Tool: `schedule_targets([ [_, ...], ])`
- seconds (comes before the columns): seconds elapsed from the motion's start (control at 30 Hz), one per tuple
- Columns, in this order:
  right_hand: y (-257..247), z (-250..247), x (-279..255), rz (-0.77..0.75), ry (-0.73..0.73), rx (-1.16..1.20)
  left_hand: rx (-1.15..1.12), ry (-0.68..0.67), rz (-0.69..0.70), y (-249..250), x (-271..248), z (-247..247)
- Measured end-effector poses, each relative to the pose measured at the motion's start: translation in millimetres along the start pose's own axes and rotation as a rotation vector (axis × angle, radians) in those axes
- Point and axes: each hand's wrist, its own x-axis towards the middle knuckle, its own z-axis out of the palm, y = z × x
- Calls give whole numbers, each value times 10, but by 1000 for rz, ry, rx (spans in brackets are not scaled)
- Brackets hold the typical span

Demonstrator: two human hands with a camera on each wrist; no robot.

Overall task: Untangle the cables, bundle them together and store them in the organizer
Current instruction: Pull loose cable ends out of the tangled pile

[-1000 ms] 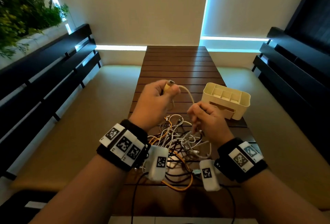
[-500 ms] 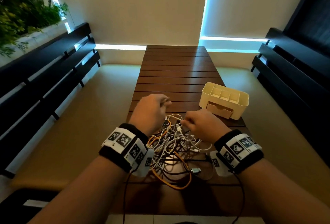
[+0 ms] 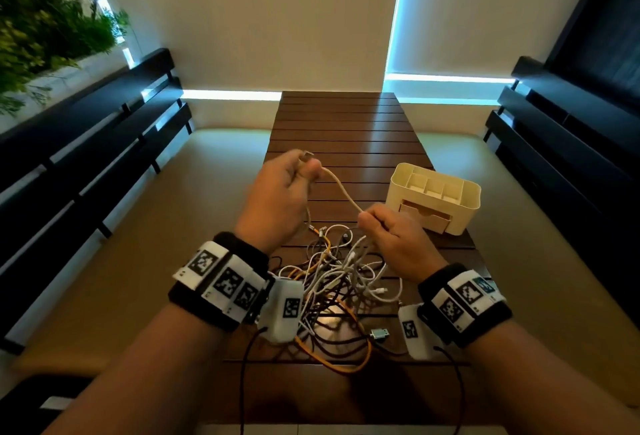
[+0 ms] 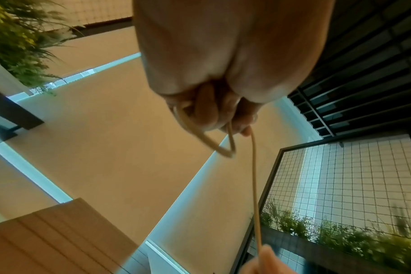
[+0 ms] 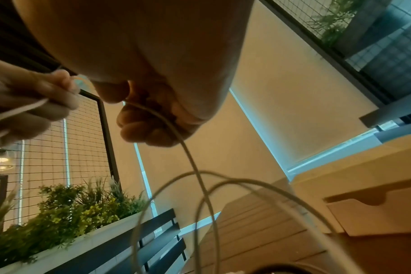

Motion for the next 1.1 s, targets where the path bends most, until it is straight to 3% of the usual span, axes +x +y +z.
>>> schedule_targets([
  [0.07,71,-8,-5,69,3,29,-18,-1,-15,-17,4,-68],
  [0.13,100,-64,11,102,49,9,44,-72,-140,-160,-42,-72],
  [0.23,57,-180,41,77,92,-19,324,-372,-380,-421,-162,-34],
  [0.3,-4,-223,83,40,43,-85,516,-447,-393,-498,-206,-3],
  [0.4,-67,-227,148,23,-117,-254,673,-184,-223,-381,-174,-2],
  [0.5,-63,-168,182,18,-233,-351,695,111,105,-240,-135,4],
  [0.57,-89,-124,195,-6,-221,-328,604,160,282,-217,-120,74],
  [0.6,-115,-113,207,-28,-196,-297,510,116,308,-209,-118,123],
  [0.7,-209,-139,261,-137,-94,-211,290,-109,159,-232,-135,243],
  [0.83,-265,-237,297,-215,12,-134,261,-309,64,-328,-147,299],
  [1.0,-158,-155,219,-96,36,59,149,-217,121,-156,-61,206],
  [1.1,-5,-30,120,52,-14,190,-47,-7,97,39,32,69],
])
